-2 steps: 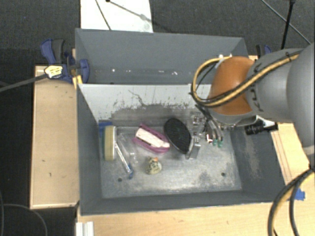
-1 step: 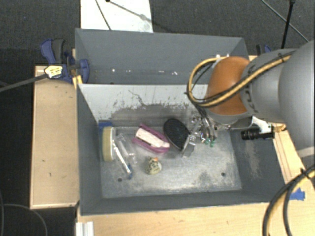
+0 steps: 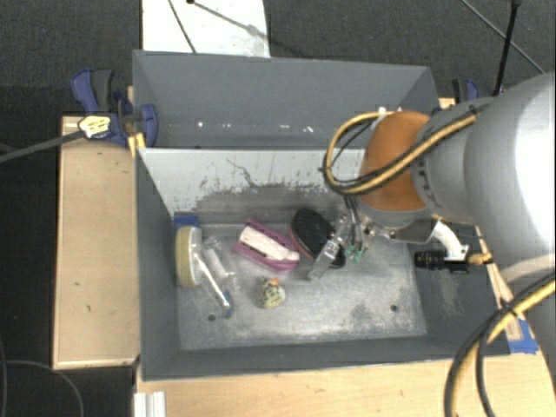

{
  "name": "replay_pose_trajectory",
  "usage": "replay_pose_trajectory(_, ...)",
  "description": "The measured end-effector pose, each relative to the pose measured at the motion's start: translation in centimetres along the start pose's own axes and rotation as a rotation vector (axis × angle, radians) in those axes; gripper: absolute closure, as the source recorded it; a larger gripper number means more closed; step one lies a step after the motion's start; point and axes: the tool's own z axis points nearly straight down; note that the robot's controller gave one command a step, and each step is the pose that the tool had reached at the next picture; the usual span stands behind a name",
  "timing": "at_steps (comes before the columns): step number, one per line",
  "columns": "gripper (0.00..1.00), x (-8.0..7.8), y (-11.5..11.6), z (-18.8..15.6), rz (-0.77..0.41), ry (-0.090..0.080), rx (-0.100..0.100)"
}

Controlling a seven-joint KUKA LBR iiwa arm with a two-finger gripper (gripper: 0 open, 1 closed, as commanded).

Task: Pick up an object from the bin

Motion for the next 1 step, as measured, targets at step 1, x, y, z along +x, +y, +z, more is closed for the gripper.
replay_pose_trajectory(1,0.0,-0.06,-0.01,-0.04,-0.007,-0.001,0.0)
